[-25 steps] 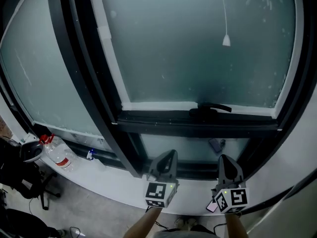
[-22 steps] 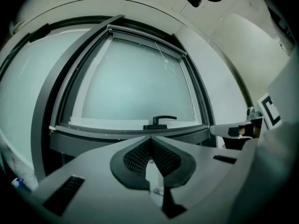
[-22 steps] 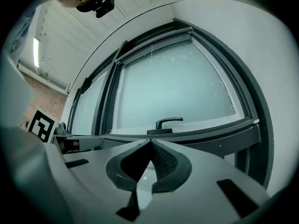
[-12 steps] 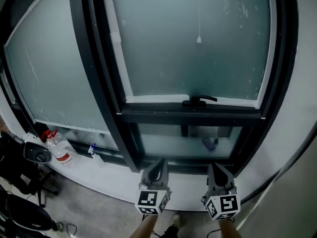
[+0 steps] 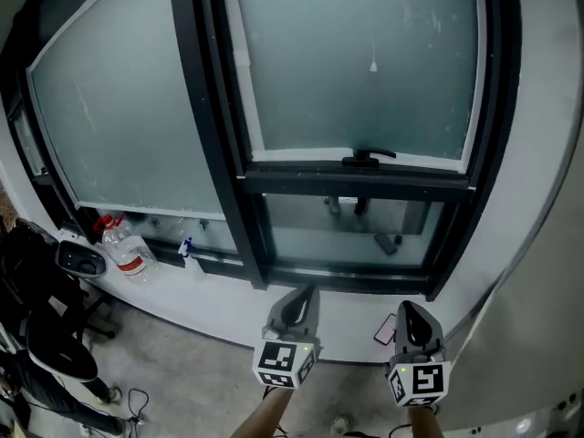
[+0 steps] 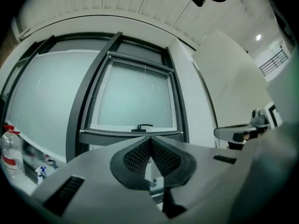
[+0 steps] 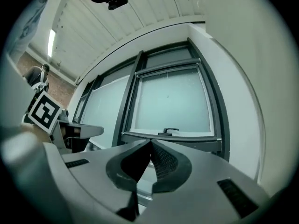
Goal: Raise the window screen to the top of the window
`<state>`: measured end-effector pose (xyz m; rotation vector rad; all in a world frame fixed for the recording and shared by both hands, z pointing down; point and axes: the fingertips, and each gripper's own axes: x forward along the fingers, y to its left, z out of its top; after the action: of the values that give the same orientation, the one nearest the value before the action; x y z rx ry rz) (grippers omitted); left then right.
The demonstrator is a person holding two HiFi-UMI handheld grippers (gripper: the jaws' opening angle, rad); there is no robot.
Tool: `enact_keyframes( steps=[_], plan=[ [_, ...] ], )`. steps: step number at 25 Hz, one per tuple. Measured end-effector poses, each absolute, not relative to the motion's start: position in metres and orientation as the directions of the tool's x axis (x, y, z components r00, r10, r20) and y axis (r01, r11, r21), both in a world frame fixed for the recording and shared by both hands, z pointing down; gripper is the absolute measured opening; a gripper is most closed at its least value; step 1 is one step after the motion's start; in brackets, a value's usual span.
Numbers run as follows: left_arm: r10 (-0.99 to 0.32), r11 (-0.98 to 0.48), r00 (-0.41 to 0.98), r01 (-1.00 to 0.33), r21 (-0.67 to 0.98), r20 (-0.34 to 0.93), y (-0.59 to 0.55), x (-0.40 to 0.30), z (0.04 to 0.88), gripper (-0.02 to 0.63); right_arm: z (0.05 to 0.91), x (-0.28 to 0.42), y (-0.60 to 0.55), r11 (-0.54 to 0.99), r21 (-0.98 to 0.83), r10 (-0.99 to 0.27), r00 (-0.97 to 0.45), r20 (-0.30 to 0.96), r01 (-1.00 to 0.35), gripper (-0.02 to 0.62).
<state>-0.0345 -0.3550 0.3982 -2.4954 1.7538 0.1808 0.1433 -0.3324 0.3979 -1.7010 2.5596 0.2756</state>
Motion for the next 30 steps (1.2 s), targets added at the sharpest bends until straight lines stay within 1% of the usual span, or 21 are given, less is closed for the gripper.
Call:
enact_keyframes(
  steps=[4, 7, 10, 14, 19, 23, 26, 30],
  plan=[
    [-0.934, -0.336, 0.334, -0.942, -0.005, -0.127, -0.302, -0.061, 0.405, 0.003, 0.410, 0.119, -0.295, 0.381, 0.083, -0.914, -0.389, -0.116, -0.921, 0.006],
    [-0.951, -0.293, 0.288, -0.956, 0.029, -0.113, -0.258, -0.104, 0.409, 0.003, 0.409, 0.074, -0.261, 0.447, 0.087, -0.886, -0.454, -0.093, -0.890, 0.006],
    [-0.963, -0.251, 0.248, -0.968, 0.014, -0.108, -0.223, -0.136, 0.404, 0.003, 0.400, 0.036, -0.228, 0.497, 0.135, -0.852, -0.512, -0.113, -0.857, 0.006],
    [-0.966, -0.220, 0.219, -0.975, -0.006, -0.140, -0.211, -0.140, 0.394, 0.004, 0.395, 0.021, -0.211, 0.511, 0.164, -0.834, -0.533, -0.143, -0.844, 0.006],
    [-0.962, -0.235, 0.239, -0.971, -0.045, -0.134, -0.200, -0.107, 0.399, 0.003, 0.401, 0.043, -0.197, 0.515, 0.204, -0.829, -0.544, -0.130, -0.833, 0.006],
    [-0.961, -0.247, 0.247, -0.969, -0.021, -0.127, -0.199, -0.094, 0.406, 0.003, 0.405, 0.063, -0.197, 0.494, 0.205, -0.846, -0.521, -0.113, -0.845, 0.006],
    [-0.956, -0.266, 0.266, -0.964, -0.015, -0.124, -0.203, -0.082, 0.404, 0.003, 0.400, 0.082, -0.197, 0.462, 0.210, -0.863, -0.491, -0.119, -0.862, 0.006],
    [-0.938, -0.318, 0.323, -0.946, -0.058, -0.126, -0.197, -0.056, 0.399, 0.003, 0.396, 0.115, -0.190, 0.388, 0.188, -0.901, -0.414, -0.131, -0.902, 0.006]
  ],
)
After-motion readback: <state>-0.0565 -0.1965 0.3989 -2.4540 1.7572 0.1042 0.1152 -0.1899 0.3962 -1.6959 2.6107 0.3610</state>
